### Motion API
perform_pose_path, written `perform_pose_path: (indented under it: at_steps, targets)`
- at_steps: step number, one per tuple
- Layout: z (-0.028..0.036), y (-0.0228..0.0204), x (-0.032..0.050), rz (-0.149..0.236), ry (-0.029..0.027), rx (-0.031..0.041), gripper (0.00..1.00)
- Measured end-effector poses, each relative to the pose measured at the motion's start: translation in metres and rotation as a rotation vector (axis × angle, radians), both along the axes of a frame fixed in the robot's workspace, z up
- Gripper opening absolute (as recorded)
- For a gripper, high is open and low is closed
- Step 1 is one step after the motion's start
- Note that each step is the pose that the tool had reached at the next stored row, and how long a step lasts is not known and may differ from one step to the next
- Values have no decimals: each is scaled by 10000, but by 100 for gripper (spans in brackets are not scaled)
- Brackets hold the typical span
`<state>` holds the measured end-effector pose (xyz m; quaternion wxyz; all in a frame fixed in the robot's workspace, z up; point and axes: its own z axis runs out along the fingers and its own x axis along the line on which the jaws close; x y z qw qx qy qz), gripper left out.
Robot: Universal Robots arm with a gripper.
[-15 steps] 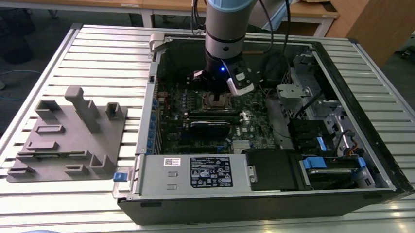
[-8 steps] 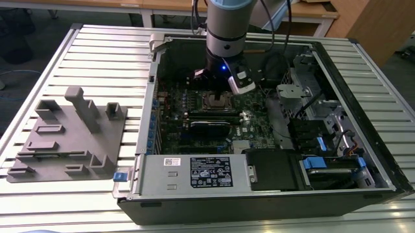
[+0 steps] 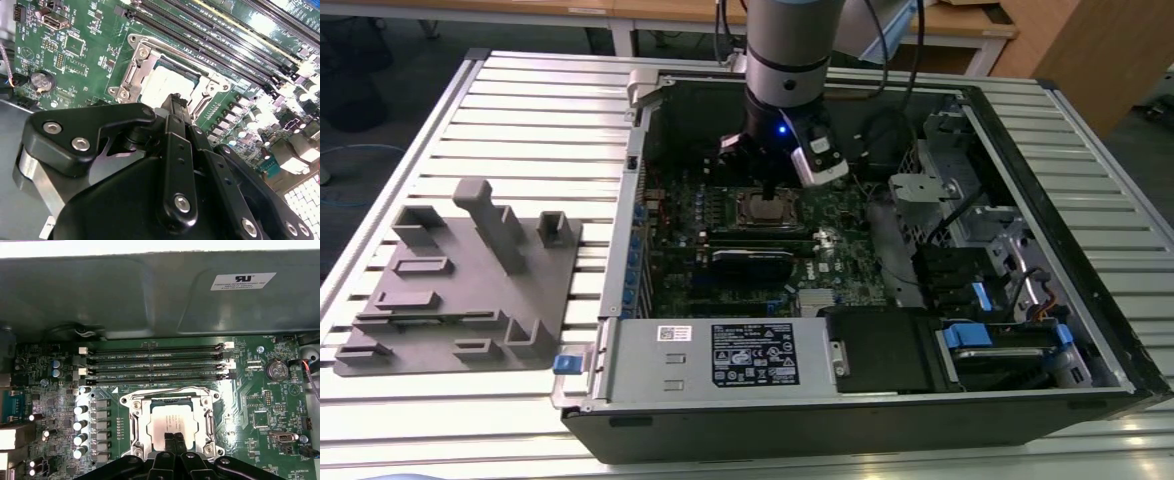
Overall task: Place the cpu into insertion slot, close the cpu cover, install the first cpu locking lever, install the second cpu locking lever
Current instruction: 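Install the second cpu locking lever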
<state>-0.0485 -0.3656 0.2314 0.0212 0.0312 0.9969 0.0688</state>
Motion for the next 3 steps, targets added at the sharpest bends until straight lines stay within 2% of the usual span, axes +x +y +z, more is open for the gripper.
perform_pose_path:
  at_steps: [3]
  targets:
    - [3, 0, 0, 0, -1, 1, 11]
